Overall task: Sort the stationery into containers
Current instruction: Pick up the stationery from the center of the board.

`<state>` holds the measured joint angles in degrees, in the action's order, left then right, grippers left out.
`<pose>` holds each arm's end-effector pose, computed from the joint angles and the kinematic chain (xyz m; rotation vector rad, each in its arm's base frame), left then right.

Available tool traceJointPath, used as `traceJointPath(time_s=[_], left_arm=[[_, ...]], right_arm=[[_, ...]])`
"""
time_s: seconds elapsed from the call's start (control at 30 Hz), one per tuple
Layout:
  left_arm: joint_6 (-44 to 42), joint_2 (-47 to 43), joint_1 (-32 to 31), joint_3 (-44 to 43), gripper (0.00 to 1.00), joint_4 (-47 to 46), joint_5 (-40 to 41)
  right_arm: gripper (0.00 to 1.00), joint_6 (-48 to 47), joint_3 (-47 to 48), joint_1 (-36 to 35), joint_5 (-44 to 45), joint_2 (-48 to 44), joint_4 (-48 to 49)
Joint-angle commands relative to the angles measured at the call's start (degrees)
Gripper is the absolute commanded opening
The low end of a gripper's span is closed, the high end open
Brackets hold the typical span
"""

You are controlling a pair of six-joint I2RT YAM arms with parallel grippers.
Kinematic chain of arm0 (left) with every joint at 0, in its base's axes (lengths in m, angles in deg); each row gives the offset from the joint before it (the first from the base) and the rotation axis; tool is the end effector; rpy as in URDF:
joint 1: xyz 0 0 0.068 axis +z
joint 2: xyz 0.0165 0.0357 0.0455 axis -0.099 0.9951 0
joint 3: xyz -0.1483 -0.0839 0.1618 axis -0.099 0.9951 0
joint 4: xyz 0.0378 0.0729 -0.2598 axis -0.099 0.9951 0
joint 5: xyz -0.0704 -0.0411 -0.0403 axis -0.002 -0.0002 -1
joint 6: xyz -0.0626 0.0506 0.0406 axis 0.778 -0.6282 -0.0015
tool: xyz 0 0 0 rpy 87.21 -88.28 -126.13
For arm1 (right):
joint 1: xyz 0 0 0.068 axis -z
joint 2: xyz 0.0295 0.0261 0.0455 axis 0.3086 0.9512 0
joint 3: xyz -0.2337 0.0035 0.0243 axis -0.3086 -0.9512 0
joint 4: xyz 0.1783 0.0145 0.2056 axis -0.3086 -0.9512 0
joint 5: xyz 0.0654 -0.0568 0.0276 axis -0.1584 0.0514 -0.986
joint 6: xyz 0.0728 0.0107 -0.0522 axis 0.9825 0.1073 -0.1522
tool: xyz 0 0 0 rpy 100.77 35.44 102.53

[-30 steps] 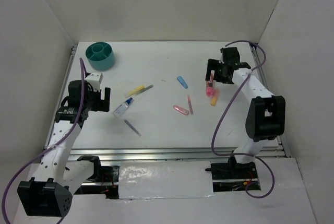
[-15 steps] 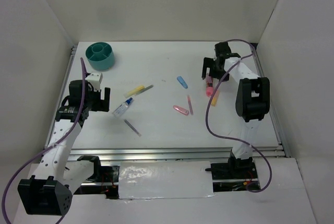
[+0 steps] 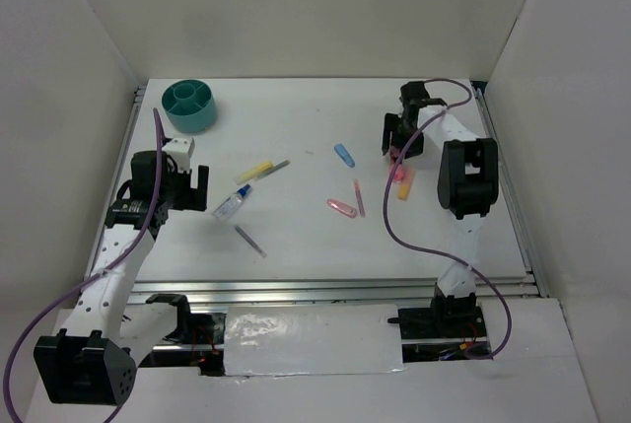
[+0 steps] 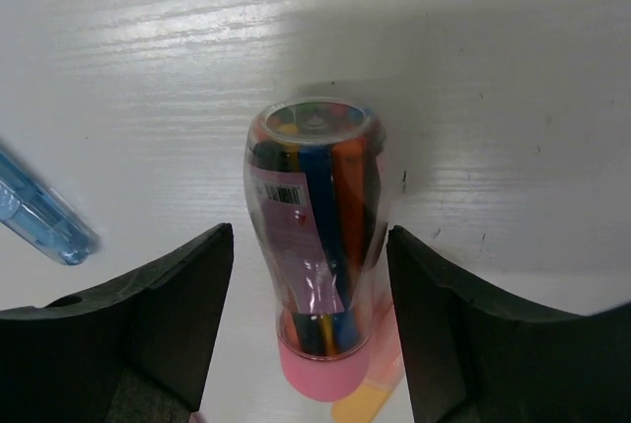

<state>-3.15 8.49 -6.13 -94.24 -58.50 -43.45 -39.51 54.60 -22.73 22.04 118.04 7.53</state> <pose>0.2773 -0.0006 0.2314 0.0232 2.1967 0.0309 0.4665 0.0415 0.1028 0.1303 2.7164 0.1231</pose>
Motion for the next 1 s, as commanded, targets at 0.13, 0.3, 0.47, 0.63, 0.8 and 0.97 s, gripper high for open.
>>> traceJointPath(time_s=[0.13,0.3,0.47,0.63,0.8,0.97], left_arm=[[-1.47,0.98,0.18,-0.43,0.99,-1.97,-2.46],[-1.47,1.42,0.27,-0.7,0.99,-1.53,-2.46],[-2.43,0.28,0.27,-0.44,0.99,-1.62,-3.78],[-6.9,-4.28,0.18,0.96,0.99,-2.84,-11.94],[-14.99,-12.81,0.19,4.49,0.98,-10.05,-22.49],[-31.85,-11.07,-2.89,-0.95,0.94,-7.95,-26.89]], right_arm=[[0.61,-0.55,8.68,-0.34,-0.42,4.24,-5.2],[0.54,-1.6,13.68,-0.61,1.69,8.2,-8.28],[0.33,-3.0,14.4,-1.13,2.75,7.95,-9.08],[0.0,-5.46,10.89,-1.66,-5.59,0.93,-7.41],[0.0,-7.75,7.81,-5.52,-15.5,-9.89,-7.84],[0.0,-4.6,3.52,-9.21,-23.43,-16.66,-9.69]])
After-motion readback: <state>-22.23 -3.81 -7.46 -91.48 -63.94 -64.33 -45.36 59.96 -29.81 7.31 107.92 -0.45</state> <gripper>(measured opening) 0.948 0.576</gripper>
